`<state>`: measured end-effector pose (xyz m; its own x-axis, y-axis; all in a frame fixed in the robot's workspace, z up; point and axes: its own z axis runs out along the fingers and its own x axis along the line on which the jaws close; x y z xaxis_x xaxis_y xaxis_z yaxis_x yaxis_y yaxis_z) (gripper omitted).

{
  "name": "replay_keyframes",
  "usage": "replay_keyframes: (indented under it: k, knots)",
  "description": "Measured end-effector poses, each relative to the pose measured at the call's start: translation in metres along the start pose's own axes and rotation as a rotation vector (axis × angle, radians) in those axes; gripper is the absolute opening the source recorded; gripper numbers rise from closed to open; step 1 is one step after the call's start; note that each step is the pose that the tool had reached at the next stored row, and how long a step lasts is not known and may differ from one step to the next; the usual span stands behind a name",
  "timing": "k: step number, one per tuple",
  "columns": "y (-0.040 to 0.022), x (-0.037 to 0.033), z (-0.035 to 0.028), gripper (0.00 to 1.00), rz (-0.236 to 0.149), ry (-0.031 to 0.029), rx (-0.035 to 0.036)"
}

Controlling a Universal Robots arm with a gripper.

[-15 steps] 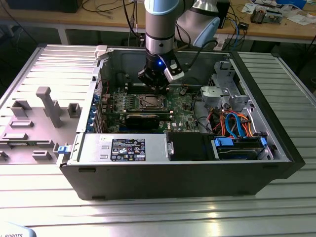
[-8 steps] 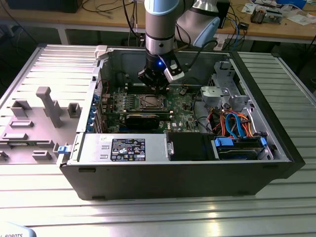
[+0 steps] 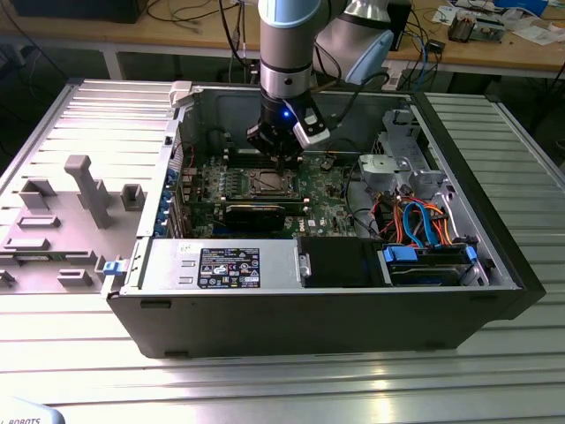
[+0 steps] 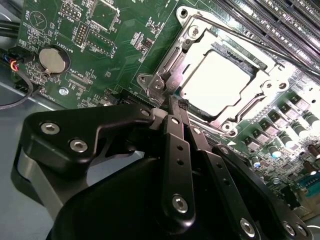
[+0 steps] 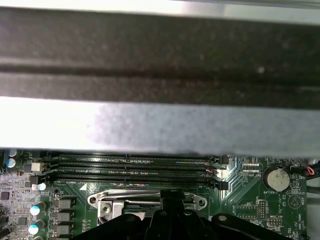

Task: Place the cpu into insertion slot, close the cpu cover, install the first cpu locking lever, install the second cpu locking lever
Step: 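Install the second cpu locking lever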

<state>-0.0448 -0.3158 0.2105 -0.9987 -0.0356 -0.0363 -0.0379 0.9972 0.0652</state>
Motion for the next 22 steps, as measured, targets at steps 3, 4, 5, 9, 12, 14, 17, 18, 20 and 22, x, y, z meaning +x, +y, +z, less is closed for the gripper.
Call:
replay_keyframes:
  k: [3, 4, 5, 9, 12, 14, 17, 18, 20, 22]
  knots:
    - [-0.0021, 0.0001, -0.0001, 0.11, 0.0, -0.0001, -0.0001]
    - [-0.003, 0.0002, -0.0002, 0.11, 0.0, -0.0001, -0.0001]
    - [-0.004, 0.0002, -0.0002, 0.11, 0.0, 0.0, -0.0002]
    - [-0.0095, 0.0004, -0.0006, 0.11, 0.0, 0.0, -0.0002]
    - [-0.0119, 0.0005, -0.0007, 0.11, 0.0, -0.0001, -0.0003]
    - [-0.0124, 0.0005, -0.0009, 0.11, 0.0, -0.0001, -0.0001]
    - [-0.0124, 0.0004, -0.003, 0.11, 0.0, -0.0001, -0.0002]
    - [-0.0122, 0.0003, -0.0052, 0.11, 0.0, -0.0001, -0.0001]
    - [-0.012, 0.0002, -0.008, 0.11, 0.0, -0.0001, -0.0001]
    - [-0.012, 0.0002, -0.008, 0.11, 0.0, -0.0003, -0.0005]
